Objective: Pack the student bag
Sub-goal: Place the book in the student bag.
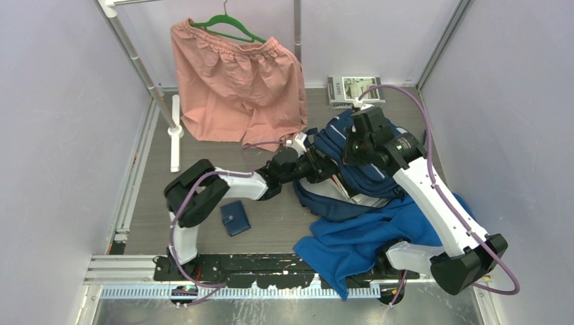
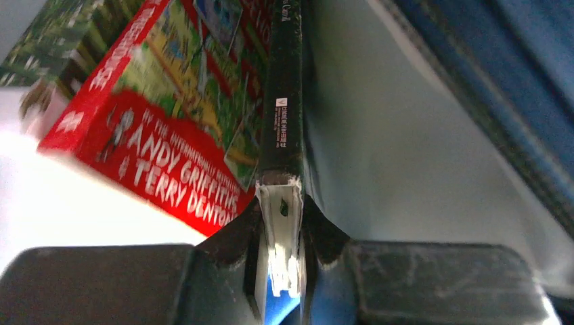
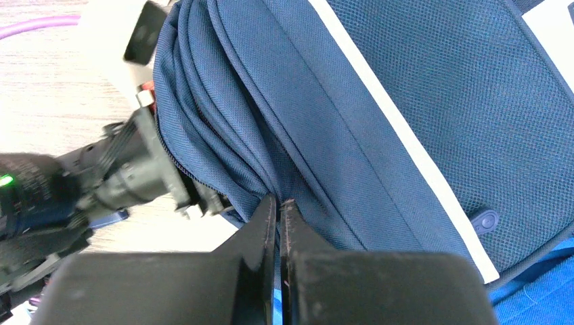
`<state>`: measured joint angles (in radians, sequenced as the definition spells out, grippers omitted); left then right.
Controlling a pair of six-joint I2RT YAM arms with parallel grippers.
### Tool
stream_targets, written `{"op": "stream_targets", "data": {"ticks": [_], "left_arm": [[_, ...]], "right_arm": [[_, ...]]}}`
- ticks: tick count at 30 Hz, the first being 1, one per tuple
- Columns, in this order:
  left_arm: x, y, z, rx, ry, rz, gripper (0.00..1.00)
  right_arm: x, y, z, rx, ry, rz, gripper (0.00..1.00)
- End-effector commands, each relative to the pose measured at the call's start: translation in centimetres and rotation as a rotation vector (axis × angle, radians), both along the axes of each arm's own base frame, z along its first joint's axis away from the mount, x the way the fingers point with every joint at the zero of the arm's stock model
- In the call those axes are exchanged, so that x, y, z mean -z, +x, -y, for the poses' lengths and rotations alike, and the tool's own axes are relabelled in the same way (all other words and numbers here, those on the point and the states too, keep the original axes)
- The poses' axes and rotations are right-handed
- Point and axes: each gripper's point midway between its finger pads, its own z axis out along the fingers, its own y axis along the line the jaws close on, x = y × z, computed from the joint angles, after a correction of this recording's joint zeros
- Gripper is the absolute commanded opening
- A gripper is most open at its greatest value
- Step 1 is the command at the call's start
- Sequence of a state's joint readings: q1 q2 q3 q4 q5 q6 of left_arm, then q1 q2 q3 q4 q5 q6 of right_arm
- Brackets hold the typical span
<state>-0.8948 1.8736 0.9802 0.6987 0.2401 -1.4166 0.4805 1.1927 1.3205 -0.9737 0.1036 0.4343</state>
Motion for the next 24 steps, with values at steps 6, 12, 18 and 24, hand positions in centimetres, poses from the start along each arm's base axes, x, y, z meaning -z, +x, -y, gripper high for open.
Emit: {"op": "stream_targets", "data": {"ticks": [6,12,18,24], "left_arm": [[-3.4,1.2,2.9,0.01,-0.134,0.08,0.51],[-2.1,-0.7,0.0,0.016,-0.003,0.071,1.0],[-0.2,-4.5,-3.3,0.088,0.104,0.022,1.0],[1.5,-8.6,-8.2,0.147,0.257,0.003,0.98]], "right_arm": [[-4.8,-0.1,-0.2,0.023,0.1,0.132,0.01],[-3.9,0.4,0.7,0.069,0.056,0.126,0.03],[-3.3,0.4,1.9,0.11,0.009,0.118,0.61],[-4.8,1.6,3.3,0.184,0.005,0.195,0.72]]}}
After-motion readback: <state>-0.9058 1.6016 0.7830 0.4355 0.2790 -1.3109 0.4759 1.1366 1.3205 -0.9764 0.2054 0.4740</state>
